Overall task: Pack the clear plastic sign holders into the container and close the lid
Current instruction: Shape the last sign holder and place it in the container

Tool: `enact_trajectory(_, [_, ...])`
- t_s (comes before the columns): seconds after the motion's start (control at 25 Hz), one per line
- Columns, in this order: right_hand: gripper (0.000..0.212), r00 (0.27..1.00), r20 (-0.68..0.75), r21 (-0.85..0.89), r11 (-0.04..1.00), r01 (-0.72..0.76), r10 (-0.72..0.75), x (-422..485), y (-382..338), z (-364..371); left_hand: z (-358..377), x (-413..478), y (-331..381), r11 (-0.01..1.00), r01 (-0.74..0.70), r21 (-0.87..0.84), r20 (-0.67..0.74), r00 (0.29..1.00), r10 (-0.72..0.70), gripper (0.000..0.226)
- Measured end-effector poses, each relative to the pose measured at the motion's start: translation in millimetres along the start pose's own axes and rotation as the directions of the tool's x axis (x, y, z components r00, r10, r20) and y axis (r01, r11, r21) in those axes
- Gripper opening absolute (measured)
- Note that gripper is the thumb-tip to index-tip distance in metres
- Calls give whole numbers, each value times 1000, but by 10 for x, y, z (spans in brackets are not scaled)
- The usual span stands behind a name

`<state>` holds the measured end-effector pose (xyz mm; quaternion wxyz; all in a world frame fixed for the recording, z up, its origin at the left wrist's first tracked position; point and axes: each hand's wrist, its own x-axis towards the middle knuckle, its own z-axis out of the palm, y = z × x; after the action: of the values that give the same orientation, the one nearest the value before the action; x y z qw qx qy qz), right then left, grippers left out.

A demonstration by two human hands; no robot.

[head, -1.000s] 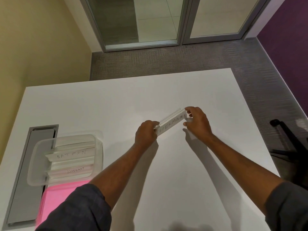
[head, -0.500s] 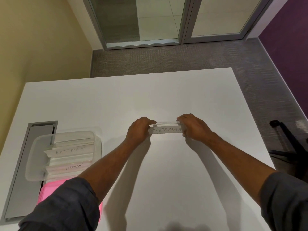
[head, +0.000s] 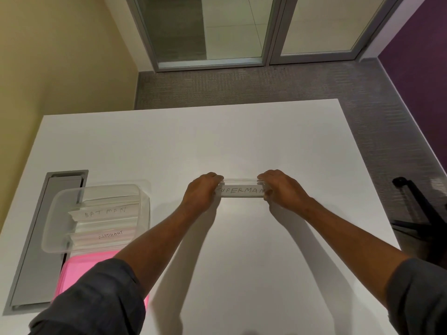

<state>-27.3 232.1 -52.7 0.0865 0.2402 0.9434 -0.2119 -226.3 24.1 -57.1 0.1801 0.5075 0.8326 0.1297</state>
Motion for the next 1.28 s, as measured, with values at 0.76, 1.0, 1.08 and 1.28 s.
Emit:
enact_trajectory(0.76, [58,971,-56,46,971,236,-233,-60,-2269,-300,-1602,-1703,-1336,998,-36,45,-185,982,44,63])
enact_trajectory(1.0, [51,945,13,-25,944,328,-328,151,-3226,4,-1959,-2306,-2001,996,91,8,-143,986,-89,61])
enact_trajectory(1.08, [46,937,48,-115,930,350,-347,229,-3476,138,-2000,-2398,-2181,991,123,49,-77,990,-119,57])
enact_trajectory(1.28, [36,924,137,-287,879,381,-356,418,-3879,505,-1916,-2488,-2551,988,112,105,15,993,-114,47])
